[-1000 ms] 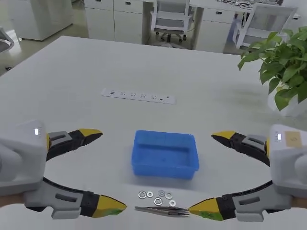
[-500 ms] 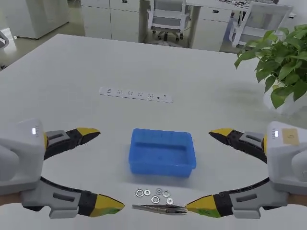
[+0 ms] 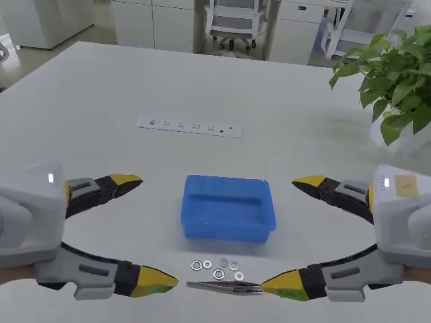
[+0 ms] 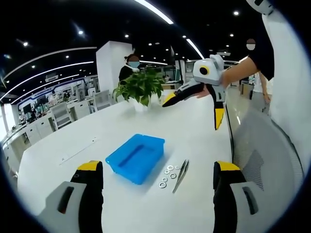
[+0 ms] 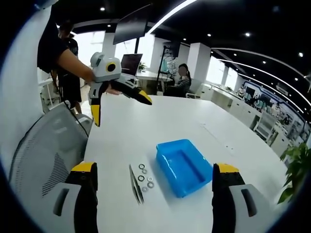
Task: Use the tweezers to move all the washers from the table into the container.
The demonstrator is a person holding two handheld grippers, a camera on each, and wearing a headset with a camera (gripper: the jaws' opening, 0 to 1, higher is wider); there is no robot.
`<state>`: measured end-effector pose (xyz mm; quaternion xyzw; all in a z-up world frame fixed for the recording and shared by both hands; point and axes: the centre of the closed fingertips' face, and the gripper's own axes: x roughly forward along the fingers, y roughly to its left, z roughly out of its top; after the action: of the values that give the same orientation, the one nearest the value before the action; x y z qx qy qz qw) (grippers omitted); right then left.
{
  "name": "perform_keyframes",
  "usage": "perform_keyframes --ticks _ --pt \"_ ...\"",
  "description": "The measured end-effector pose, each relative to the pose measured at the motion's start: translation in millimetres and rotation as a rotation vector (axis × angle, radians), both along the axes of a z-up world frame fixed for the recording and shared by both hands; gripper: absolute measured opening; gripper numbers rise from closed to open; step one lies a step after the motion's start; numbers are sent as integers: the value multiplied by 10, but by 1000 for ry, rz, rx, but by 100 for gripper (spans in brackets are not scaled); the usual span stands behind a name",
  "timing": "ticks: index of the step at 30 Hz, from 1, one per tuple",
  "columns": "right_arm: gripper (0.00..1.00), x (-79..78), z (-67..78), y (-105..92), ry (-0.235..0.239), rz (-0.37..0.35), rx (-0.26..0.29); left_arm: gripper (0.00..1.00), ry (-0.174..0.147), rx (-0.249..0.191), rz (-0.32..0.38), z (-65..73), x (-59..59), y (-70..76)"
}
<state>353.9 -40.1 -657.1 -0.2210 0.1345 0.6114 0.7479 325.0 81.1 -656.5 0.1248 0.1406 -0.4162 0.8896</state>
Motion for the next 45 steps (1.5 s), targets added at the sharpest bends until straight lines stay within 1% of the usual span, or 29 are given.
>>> perform_keyframes --ticks 4,8,10,11,15,17,18,19,21,23,26,28,30,32,34,35,37,38,40,41,43,45 --pt "99 -16 -69 -19 16 0 -8 100 15 9 -8 -79 4 -26" --pt "99 -48 -144 -9 33 8 -15 100 39 14 -16 -172 -6 -50" --pt "99 -62 -190 1 35 14 -22 100 40 34 -26 -235 -17 -61" --pt "99 -72 -217 7 40 18 -26 100 49 48 -36 -282 -32 -70" --pt "98 -105 -301 52 64 27 -22 100 66 90 -64 -422 -56 -94" --pt "97 -124 -378 69 74 32 -37 100 86 88 -64 -494 -43 -107" --pt "97 -138 -432 76 81 38 -49 99 112 78 -64 -546 -43 -121" --pt "96 -148 -461 84 85 42 -53 99 128 70 -64 -579 -42 -131" --pt "94 -189 -528 108 112 56 -55 99 137 68 -60 -653 -20 -151" --pt "89 -206 -588 123 125 66 -62 99 159 68 -64 -737 -20 -171" --pt "84 -216 -706 148 146 80 -84 98 169 82 -80 -830 -27 -224" --pt "81 -214 -752 164 158 80 -90 95 178 100 -104 -890 -41 -285" --pt "78 -216 -798 188 170 86 -92 91 174 118 -127 -944 -35 -334" --pt "75 -214 -858 217 181 91 -102 87 178 136 -143 -1008 -21 -371" --pt "72 -224 -919 248 191 102 -114 82 193 140 -172 -1062 -28 -403" --pt "70 -232 -947 260 194 108 -123 79 207 140 -181 -1090 -33 -420" --pt "66 -253 -1005 292 192 133 -147 74 220 144 -193 -1141 -26 -454" --pt "63 -265 -1040 302 184 150 -170 73 223 151 -199 -1171 -20 -471" --pt "59 -293 -1077 335 179 177 -187 69 229 161 -206 -1210 -13 -482" --pt "56 -301 -1092 345 180 185 -192 66 231 168 -214 -1234 -12 -490" --pt "52 -305 -1155 344 183 197 -228 61 241 185 -227 -1277 -17 -494" --pt "46 -310 -1196 348 175 215 -246 60 242 208 -238 -1315 -19 -486"
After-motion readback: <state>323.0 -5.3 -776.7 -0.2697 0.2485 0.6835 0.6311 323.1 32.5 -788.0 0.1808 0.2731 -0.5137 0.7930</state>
